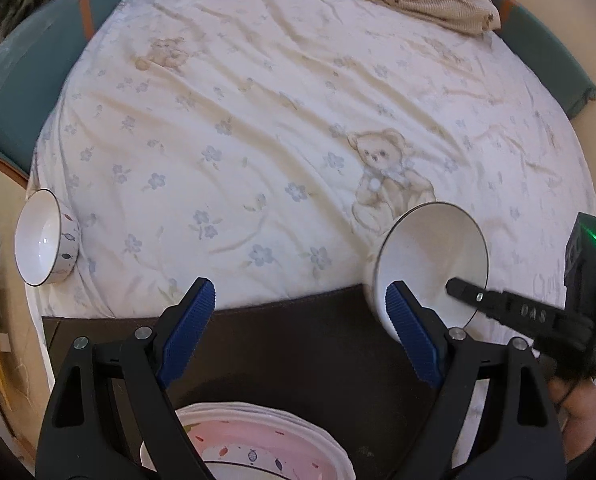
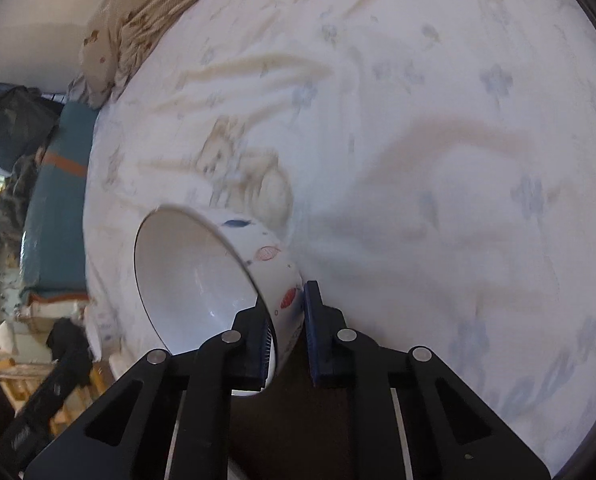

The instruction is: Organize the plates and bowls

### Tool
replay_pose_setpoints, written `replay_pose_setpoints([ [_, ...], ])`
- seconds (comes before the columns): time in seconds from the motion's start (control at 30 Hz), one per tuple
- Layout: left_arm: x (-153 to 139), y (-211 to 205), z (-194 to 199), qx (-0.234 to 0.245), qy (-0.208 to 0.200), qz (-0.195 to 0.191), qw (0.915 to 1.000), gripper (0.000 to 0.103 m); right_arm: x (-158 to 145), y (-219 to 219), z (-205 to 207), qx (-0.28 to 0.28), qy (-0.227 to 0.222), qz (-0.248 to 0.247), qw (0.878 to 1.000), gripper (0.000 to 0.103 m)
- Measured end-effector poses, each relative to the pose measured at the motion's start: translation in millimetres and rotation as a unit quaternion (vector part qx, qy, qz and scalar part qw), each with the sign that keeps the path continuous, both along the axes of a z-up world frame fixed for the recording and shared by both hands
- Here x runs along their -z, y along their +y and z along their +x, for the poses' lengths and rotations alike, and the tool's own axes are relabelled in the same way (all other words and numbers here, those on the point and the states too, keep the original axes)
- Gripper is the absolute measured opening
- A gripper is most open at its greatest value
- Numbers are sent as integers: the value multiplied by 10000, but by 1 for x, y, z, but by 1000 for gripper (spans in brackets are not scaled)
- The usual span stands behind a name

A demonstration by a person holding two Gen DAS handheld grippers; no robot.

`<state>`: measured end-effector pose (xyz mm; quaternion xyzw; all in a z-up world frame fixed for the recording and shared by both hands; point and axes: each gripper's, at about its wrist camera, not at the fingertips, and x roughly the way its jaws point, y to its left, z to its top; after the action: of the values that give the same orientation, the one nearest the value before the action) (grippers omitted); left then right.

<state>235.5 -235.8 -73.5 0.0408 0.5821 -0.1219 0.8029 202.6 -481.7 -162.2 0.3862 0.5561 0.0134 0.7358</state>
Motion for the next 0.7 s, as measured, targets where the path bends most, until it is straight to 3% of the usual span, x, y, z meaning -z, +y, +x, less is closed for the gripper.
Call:
replay_pose_setpoints([
  [0.13, 13, -7, -7, 207, 284, 27, 9994, 85, 1, 22, -12, -480, 204, 255, 9983, 16],
  [0.27, 26, -10, -10, 264, 441, 107, 9986, 83, 4, 36, -22, -676, 388, 10, 9970, 23],
  [0.43, 41, -9, -9, 224, 776, 74, 9967, 71, -9, 36, -28, -700, 364, -138, 9968, 28],
  [0.7, 63, -15, -12, 357, 1220, 206, 9917, 39, -15, 49, -32, -1041, 376, -542, 9924, 28],
])
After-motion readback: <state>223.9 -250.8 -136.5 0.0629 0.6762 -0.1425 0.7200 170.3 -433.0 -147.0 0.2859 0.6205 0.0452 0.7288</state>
